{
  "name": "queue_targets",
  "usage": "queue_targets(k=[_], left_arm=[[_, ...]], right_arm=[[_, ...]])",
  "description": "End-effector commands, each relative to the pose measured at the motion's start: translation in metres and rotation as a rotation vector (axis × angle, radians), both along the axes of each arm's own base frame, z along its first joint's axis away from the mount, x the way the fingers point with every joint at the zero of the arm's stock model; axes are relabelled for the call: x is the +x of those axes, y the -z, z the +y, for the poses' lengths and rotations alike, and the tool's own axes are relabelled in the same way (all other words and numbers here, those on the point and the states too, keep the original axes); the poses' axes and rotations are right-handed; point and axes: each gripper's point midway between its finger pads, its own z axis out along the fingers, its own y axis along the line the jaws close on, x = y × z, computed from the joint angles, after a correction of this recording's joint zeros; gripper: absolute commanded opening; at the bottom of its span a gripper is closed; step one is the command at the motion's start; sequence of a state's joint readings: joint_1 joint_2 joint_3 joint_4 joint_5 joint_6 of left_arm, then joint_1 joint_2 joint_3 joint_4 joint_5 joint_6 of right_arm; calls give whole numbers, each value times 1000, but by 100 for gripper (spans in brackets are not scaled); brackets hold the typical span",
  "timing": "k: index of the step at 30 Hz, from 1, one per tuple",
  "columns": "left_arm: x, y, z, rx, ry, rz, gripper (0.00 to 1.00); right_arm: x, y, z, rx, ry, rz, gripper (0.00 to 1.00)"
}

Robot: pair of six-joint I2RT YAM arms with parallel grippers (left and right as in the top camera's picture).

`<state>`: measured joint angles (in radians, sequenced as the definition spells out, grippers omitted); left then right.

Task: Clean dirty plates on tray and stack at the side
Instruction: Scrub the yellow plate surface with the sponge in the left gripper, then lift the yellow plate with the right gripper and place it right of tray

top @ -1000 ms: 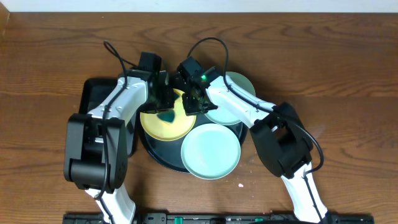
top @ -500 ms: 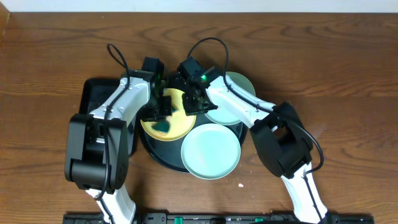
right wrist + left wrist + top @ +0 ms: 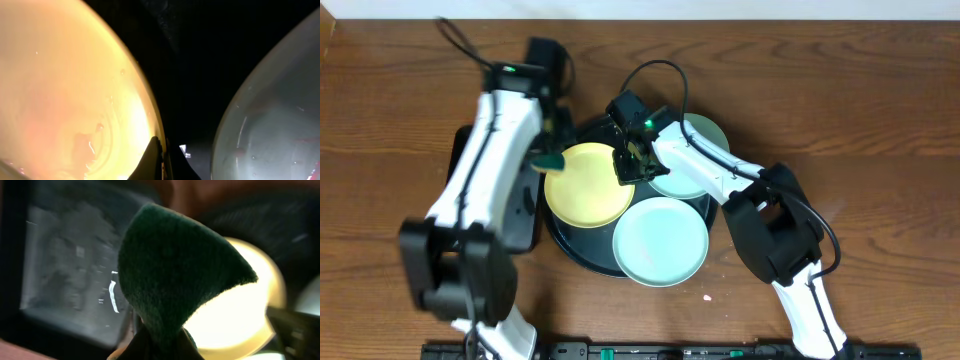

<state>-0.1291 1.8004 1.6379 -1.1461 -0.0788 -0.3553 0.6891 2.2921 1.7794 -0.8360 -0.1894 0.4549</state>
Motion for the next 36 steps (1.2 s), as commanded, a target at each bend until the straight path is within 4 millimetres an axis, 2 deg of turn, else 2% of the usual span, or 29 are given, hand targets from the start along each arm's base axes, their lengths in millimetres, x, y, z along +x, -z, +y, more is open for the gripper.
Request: queue_targets(k=[1, 2, 4, 8, 10, 13, 20, 26, 32, 36], left_arm=[[-1, -54, 38, 10, -106, -146, 7], [-6, -67, 55, 14, -146, -179, 8], [-12, -77, 73, 16, -195, -205, 8], [-24, -89, 98, 24, -267, -227, 8], [-28, -89, 104, 26, -285, -224, 7], [-29, -88, 108, 27, -297, -220, 7], [-29, -87, 108, 27, -297, -218, 7], [-30, -87, 108, 27, -297, -215, 7], [-30, -87, 108, 27, -297, -215, 7], [-30, -87, 108, 27, -297, -215, 7]], right_arm=[[-10, 3, 11, 41, -124, 14, 1], [-6, -10, 11, 41, -153, -30, 1], [2, -27, 7, 21, -164, -99, 1], [19, -66, -4, -54, -172, -260, 1], [24, -81, -9, -95, -166, -326, 1], [28, -102, -16, -156, -169, -412, 1], [29, -111, -20, -247, -164, -490, 1], [42, -140, -35, -426, -148, -664, 1], [39, -196, -41, -587, -91, -884, 1], [27, -232, -37, -706, -64, -1034, 1]])
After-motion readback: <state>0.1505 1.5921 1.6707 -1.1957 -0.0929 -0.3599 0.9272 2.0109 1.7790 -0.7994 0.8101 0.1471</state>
